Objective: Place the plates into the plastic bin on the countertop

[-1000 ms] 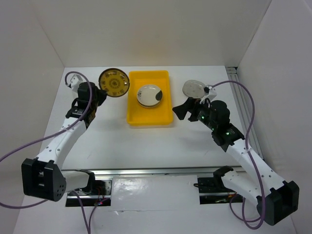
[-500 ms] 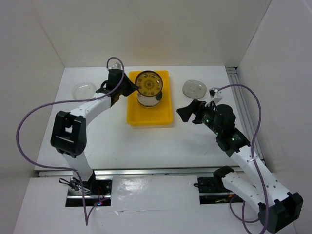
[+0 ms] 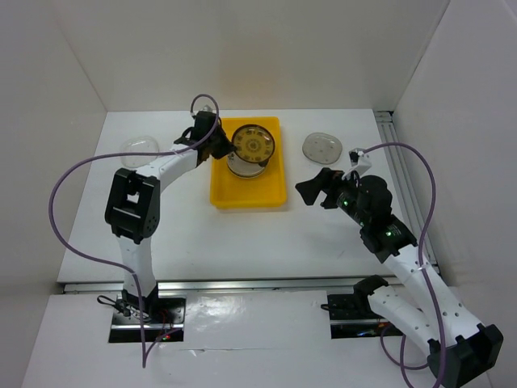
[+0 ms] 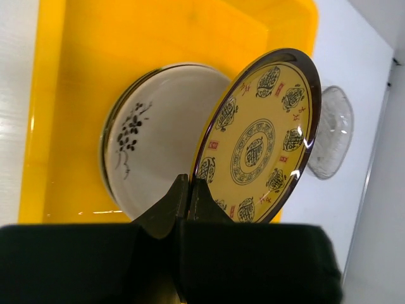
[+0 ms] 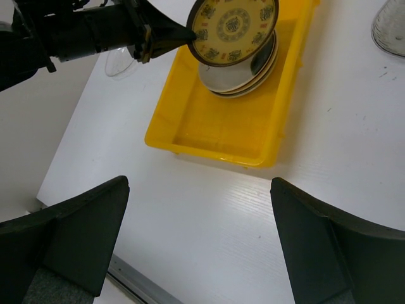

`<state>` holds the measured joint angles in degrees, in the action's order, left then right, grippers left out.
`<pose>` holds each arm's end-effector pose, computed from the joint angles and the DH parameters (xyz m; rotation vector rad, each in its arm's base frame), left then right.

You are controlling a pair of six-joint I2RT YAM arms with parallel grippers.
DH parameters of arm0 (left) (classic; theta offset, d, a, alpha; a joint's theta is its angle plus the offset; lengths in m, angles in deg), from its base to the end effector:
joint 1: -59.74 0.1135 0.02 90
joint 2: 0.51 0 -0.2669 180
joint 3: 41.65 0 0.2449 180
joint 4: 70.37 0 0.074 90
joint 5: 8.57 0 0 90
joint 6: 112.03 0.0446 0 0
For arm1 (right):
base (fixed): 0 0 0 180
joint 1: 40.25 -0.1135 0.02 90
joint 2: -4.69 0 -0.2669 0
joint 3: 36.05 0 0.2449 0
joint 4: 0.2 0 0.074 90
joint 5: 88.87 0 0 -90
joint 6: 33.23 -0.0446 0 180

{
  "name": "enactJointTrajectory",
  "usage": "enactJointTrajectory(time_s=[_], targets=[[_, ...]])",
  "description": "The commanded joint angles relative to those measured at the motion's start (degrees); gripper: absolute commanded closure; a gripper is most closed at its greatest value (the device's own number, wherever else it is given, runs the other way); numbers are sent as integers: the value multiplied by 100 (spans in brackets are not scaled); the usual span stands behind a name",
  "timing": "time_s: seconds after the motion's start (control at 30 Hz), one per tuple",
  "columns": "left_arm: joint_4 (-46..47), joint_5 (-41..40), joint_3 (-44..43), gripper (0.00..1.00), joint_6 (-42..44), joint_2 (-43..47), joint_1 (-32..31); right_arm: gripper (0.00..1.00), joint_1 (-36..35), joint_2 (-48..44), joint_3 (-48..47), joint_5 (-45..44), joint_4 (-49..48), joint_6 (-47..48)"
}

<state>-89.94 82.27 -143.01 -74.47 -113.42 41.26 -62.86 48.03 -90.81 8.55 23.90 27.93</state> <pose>0.4412 -0.1481 0.2490 -0.6356 2.1130 -0.7356 0.1651 0.0750 0.3192 0.0047 1.8550 0.7515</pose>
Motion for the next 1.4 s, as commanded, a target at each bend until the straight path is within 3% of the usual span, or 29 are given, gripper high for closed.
enactJointTrajectory(time_s=[0.0,0.17,0.33,0.43,0.47,0.57,0.7,0.83,0.93,1.07,1.2,1.37], targets=[[-103,-128,-274,100,33,-109,-6,0,81,-79,68,-83,37,45],[-103,-278,-124,95,-82,-57,-6,0,81,-79,68,-83,90,98],[-164,-330,-63,53,-82,92,-6,0,81,-18,6,-136,143,151],[-16,-269,147,39,-82,435,-6,0,81,-18,58,-284,143,90],[-15,-269,148,28,-82,523,46,0,81,52,59,-372,143,89],[-93,-199,201,20,-82,848,99,0,81,192,59,-785,300,-34],[-147,-259,473,0,50,1550,99,0,300,482,181,-1085,197,-148],[-278,-208,877,0,278,2429,99,0,766,1114,243,-1208,-313,-148],[-331,-41,1448,0,384,3194,99,1,1703,1905,173,-623,-858,-200],[-603,285,2491,0,489,4160,318,4,2418,3098,-143,-180,-1439,-271],[-709,408,3292,0,559,5119,494,5,2700,4275,-853,-198,-1605,-271],[-1270,408,3374,0,682,5393,819,10,3017,5421,-1128,277,-2298,-560]])
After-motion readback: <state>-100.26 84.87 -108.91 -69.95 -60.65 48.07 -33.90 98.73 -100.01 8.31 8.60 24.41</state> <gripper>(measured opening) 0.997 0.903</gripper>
